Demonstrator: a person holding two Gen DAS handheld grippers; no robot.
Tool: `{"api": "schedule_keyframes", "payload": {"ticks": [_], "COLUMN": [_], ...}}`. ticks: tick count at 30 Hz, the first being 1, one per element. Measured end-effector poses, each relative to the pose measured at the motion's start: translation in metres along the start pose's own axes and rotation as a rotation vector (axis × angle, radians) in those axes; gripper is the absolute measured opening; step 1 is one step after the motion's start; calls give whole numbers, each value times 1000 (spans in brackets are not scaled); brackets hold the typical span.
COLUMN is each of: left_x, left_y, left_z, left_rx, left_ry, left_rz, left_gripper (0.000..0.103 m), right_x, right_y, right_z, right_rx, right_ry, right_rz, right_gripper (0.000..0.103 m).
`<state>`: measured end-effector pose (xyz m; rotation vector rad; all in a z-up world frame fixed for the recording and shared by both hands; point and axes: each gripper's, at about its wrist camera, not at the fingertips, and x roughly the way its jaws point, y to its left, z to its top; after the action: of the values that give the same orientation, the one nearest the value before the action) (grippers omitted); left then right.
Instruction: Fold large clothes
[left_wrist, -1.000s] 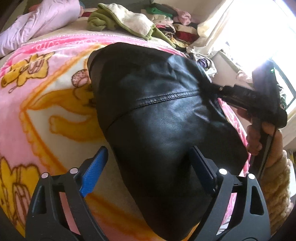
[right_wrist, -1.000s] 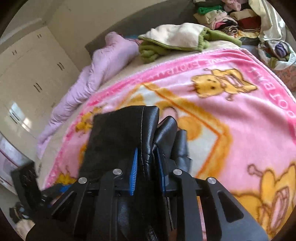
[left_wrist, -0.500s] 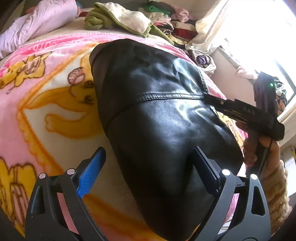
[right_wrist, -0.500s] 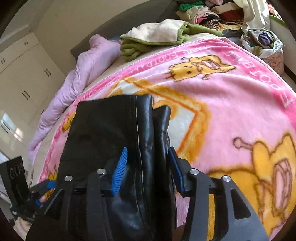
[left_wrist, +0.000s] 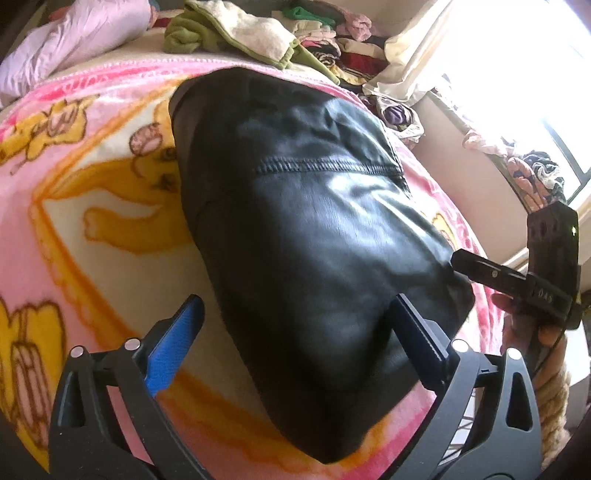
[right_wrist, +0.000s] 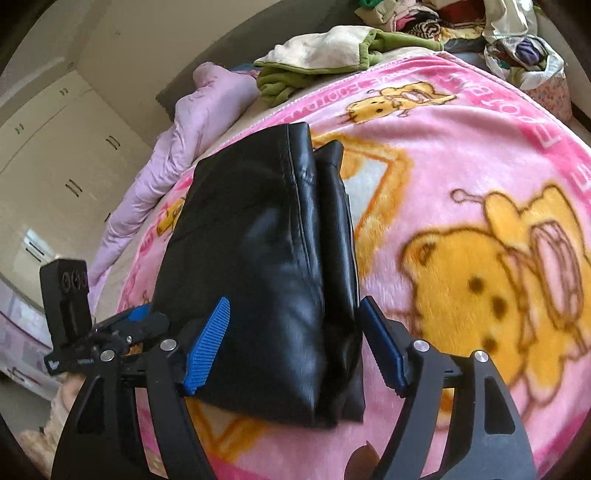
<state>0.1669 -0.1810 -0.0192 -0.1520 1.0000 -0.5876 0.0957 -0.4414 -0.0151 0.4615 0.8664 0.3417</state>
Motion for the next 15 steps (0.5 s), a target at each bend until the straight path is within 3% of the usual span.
{"api": "schedule_keyframes", "payload": {"ticks": [1,3,6,10,11,13,15], "left_x": [1,4,12,21,20,19,19], "left_y": [0,-1,3,4,6,9,12], "left_z": [-2,-5,-9,-11,-10,-6,-2], "left_rx": [-5,-7,-29,-48,-60,-69,-72], "left_ry": [5,13,30,51,48,44,49], "left_rz": [-6,-8,-33,-49,-57,-63,-68], "left_gripper": [93,93,93,93,93,94,95], "right_x": [-2,-7,-3,9,6,-1,-2], "right_y": [2,5,2,-3,-4,-9,-13], "right_z": [-3,-8,-17,-21,-18,-8,1], "right_rx": [-11,-27,-38,-64,-55,-26,-22], "right_ry": [0,-1,6,50,44,29,23], "right_rz": [-2,-4,-43,-102,-94,-44,-5], "right_gripper": [28,23,23,34,40,75,78]}}
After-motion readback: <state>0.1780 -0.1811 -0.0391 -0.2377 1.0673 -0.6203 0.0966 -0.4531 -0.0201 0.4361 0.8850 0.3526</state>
